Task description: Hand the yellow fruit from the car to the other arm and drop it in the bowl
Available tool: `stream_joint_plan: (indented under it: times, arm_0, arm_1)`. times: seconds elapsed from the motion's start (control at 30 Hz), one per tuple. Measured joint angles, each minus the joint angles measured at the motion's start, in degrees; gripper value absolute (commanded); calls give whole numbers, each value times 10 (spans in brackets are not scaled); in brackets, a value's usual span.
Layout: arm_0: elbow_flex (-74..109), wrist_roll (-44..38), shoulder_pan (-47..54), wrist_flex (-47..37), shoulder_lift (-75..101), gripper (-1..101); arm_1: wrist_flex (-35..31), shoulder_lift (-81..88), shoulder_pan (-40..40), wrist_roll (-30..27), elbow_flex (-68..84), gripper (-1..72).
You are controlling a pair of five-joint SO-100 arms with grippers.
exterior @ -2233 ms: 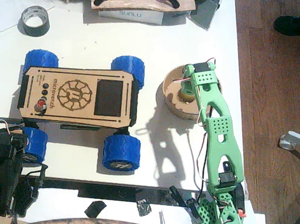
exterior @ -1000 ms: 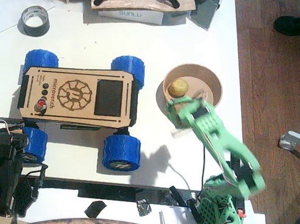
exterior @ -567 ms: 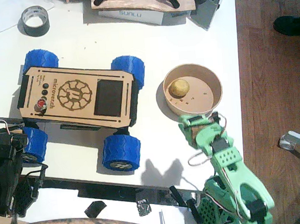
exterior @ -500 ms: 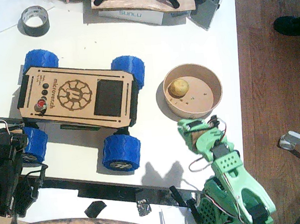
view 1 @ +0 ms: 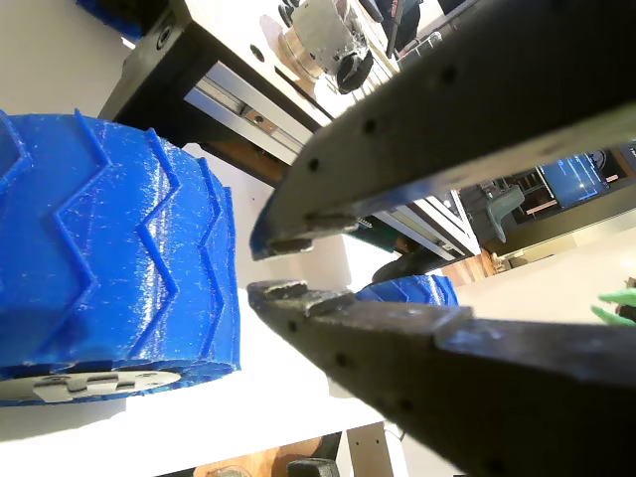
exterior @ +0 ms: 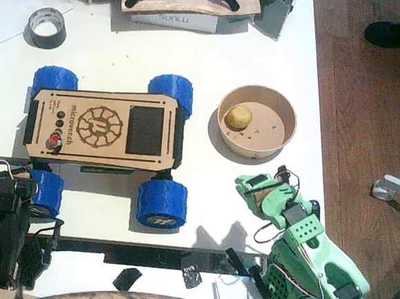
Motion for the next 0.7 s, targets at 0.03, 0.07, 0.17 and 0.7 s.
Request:
stream_joint_plan:
  times: [0.03, 0.07, 0.17, 0.7]
  arm_0:
    - [0, 0, 0, 0, 1, 28]
    - [0, 0, 0, 0, 3, 29]
    - [2, 0, 0, 2, 13, 29]
    - [2, 0, 0, 4, 12, 48]
  arm_1:
    - [9, 11, -4, 0, 2, 0]
    - [18, 19, -5, -2, 4, 0]
    - [42, 44, -8, -10, 8, 0]
    - [94, 138, -39, -33, 53, 0]
